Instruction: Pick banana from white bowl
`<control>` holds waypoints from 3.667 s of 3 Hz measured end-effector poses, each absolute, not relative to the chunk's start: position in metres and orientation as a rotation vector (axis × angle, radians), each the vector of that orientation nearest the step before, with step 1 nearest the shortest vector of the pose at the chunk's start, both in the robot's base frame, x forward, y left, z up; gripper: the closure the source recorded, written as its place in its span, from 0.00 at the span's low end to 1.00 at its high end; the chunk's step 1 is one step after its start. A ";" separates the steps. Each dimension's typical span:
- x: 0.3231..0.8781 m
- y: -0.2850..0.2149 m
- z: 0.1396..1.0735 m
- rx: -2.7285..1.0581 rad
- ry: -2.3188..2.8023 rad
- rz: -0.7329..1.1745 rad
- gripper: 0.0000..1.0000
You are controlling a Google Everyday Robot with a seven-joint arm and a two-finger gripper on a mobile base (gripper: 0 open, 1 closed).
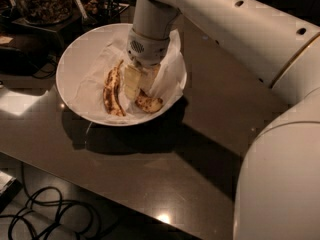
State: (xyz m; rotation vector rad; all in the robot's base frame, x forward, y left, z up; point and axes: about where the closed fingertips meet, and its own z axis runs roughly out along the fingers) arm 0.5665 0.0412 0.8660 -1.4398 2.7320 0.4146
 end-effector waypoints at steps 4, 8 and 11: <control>0.527 0.016 0.933 -1.381 2.572 0.226 0.37; 0.541 0.050 0.937 -1.548 2.517 0.166 0.42; 0.552 0.044 0.906 -1.494 2.612 0.250 0.45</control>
Offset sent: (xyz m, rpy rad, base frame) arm -0.0514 -0.0456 0.0638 -0.0096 -0.2099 -0.0576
